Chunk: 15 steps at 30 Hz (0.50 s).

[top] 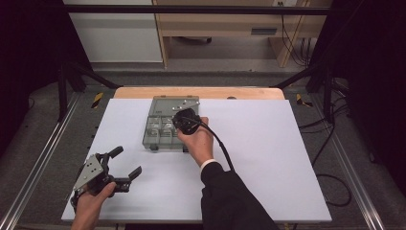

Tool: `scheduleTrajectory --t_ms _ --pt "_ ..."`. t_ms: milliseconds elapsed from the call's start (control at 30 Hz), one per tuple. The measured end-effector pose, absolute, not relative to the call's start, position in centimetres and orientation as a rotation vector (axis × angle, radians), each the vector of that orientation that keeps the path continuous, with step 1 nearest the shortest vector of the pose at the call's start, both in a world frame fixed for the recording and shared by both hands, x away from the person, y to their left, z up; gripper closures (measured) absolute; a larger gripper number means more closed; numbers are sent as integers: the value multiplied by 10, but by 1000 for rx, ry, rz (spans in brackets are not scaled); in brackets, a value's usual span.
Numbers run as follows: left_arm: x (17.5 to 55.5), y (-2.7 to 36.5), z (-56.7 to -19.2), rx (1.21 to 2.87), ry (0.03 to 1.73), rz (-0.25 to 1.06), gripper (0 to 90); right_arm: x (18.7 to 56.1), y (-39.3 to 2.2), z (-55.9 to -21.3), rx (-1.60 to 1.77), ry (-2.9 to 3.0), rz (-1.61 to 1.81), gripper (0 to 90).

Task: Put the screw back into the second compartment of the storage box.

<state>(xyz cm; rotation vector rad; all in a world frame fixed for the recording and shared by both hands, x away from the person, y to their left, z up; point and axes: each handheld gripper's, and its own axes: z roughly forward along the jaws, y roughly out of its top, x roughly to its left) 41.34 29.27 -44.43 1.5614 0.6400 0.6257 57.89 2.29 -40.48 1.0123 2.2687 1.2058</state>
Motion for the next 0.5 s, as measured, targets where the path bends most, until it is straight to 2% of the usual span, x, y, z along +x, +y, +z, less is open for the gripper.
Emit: scheduleTrajectory --t_ms 500 --pt "413 292 -444 1565 630 621 8 594 50 -428 1050 2268 1220 877"
